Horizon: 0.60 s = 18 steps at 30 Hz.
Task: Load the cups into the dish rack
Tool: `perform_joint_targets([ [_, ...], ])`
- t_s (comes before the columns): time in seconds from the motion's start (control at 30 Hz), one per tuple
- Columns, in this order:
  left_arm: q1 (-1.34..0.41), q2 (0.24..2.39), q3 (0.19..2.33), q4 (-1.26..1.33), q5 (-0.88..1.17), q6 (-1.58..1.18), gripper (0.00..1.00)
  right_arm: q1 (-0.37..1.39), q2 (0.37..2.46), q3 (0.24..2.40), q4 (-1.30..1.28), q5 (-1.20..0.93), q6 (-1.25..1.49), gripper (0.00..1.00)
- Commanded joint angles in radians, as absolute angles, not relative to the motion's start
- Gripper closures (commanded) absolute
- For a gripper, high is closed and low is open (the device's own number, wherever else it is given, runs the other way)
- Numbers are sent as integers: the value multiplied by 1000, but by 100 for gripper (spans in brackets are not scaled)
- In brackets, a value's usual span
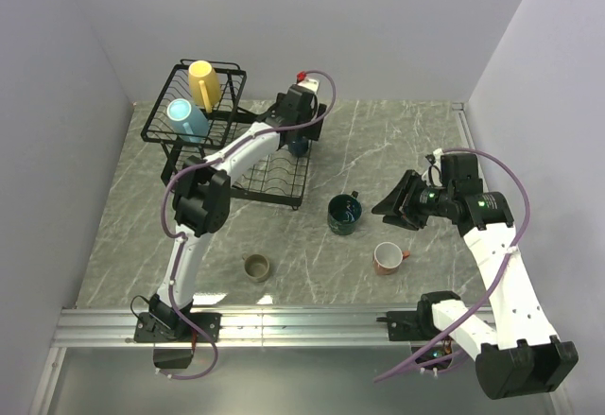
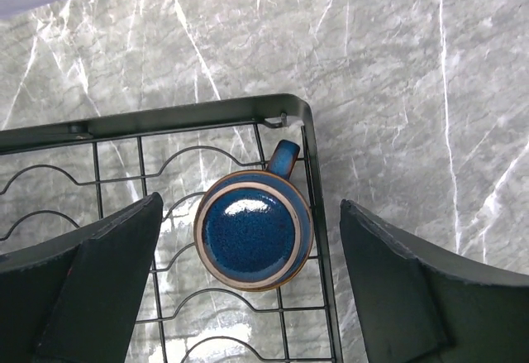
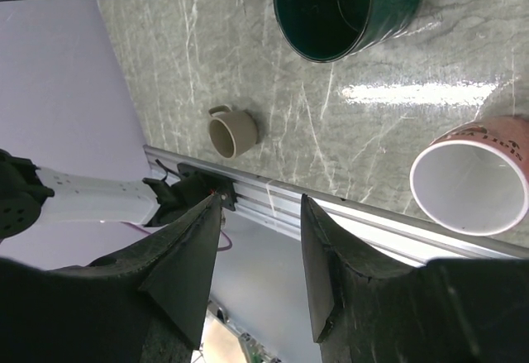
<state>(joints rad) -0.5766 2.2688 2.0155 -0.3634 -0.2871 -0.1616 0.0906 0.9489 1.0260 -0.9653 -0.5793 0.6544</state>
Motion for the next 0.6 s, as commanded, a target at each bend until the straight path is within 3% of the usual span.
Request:
perform_joint_targets([
  [0.0, -578, 2186, 2068, -350, -311, -175, 7, 81, 950, 1032, -951, -563, 617, 49],
  [0.37, -580, 2042, 1988, -437, -221, -397, 9, 107, 980, 876, -879, -485, 563, 48],
  [0.57, -601, 1901, 1891, -471, -195, -429, 8, 138, 1139, 923, -762, -469, 551, 48],
])
